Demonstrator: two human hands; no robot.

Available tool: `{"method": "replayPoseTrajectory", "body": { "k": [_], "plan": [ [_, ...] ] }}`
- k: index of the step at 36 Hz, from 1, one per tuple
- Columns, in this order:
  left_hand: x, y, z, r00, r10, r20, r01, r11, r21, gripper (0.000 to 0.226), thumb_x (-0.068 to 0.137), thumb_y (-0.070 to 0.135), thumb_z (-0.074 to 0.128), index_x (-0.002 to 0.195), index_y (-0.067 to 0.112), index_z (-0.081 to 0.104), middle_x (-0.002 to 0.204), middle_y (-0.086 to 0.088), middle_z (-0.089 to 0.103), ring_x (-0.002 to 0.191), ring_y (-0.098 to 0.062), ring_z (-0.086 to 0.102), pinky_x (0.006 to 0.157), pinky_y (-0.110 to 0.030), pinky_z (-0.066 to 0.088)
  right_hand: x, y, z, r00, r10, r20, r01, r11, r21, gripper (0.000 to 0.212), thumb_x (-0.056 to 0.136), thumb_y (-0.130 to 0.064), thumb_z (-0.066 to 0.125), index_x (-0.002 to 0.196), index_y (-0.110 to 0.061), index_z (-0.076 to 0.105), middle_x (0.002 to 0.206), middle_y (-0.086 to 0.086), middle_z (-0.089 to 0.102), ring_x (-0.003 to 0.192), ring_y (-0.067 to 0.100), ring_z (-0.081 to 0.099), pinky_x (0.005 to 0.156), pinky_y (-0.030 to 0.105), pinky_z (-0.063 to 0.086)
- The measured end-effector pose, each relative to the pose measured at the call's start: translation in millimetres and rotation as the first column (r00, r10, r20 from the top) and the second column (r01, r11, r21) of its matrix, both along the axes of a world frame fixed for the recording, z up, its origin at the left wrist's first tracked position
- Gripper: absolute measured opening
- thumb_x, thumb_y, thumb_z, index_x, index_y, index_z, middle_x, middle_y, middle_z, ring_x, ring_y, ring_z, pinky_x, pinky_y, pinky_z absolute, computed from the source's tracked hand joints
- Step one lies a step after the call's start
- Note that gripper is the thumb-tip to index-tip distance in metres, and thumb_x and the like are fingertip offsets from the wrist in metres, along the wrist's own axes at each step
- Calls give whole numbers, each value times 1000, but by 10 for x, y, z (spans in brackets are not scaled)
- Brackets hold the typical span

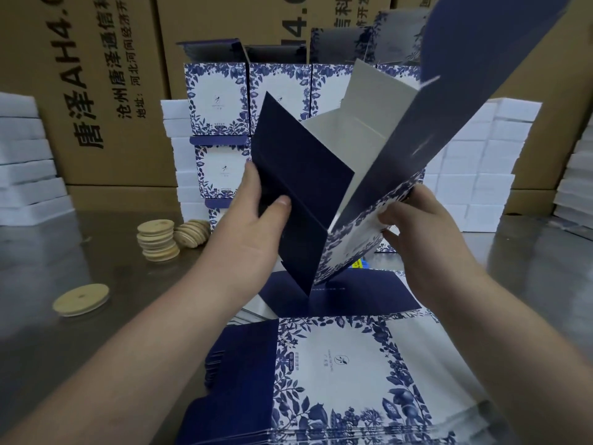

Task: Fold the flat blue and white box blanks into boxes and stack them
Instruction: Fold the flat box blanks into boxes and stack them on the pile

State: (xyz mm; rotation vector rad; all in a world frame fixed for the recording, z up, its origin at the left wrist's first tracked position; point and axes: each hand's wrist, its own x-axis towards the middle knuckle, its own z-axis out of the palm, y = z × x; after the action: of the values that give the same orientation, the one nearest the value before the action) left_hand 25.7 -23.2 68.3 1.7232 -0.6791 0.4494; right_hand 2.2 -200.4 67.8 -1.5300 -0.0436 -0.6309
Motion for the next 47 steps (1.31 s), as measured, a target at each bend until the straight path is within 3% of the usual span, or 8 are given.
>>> {"method": "replayPoseTrajectory", "body": {
  "k": [5,9,17,20,25,31,37,47],
  "plan": [
    [-58,4,-17,999,-1,-42,3,999,51,42,94,25,49,124,53,37,126,36,43,102,33,38,79,10,26,3,1,-5,1000,-20,-22,19,1000,-3,26,81,-4,47,97,-19,59,90,-3,64,88,17,58,93,51,49],
    [-128,9,-22,987,-124,-105,135,984,113,88,76,45,58,149,36,12,149,23,30,133,7,31,114,-30,26,22,-7,-24,1000,-15,13,15,1000,-1,25,79,-5,47,90,-24,58,80,-13,62,80,10,56,89,39,48],
    [-135,-54,-101,1000,-22,-19,24,992,126,87,57,68,61,136,41,35,105,49,51,95,27,48,73,5,37,-7,50,-28,996,29,79,-17,988,-152,33,62,-19,49,92,-26,60,82,-13,66,80,9,60,78,31,47],
    [-122,-52,-85,995,104,4,-103,990,91,53,59,75,52,108,55,47,90,47,55,73,21,54,61,-13,44,-34,68,-27,994,44,102,-20,975,-219,37,65,-21,49,98,-32,61,88,-18,69,82,-2,62,75,25,45],
    [-141,-44,-52,956,263,130,-272,961,55,39,66,67,54,102,54,46,108,20,60,97,2,57,82,-36,49,-67,91,-14,992,56,111,-24,961,-276,34,68,-23,48,97,-35,60,90,-24,68,82,-9,60,72,25,43],
    [-205,-32,-62,918,306,252,-326,945,40,76,77,49,65,134,45,16,112,24,57,89,28,44,69,-19,38,-83,99,-8,992,55,116,-18,955,-295,33,69,-24,49,97,-40,58,91,-25,68,84,-7,61,75,26,44],
    [-274,-27,20,884,316,345,-369,924,98,80,70,50,59,130,58,7,143,5,44,80,8,58,60,-12,35,-89,99,-10,992,58,113,-22,956,-291,34,69,-25,50,99,-39,57,91,-27,67,83,-9,61,72,21,44],
    [-272,-14,-19,824,339,453,-477,847,234,76,74,47,56,134,33,12,132,-11,55,61,17,32,58,-5,20,-121,87,14,987,77,139,-31,952,-306,36,69,-22,50,100,-40,57,87,-27,67,78,-11,61,60,4,43]
  ]
}}
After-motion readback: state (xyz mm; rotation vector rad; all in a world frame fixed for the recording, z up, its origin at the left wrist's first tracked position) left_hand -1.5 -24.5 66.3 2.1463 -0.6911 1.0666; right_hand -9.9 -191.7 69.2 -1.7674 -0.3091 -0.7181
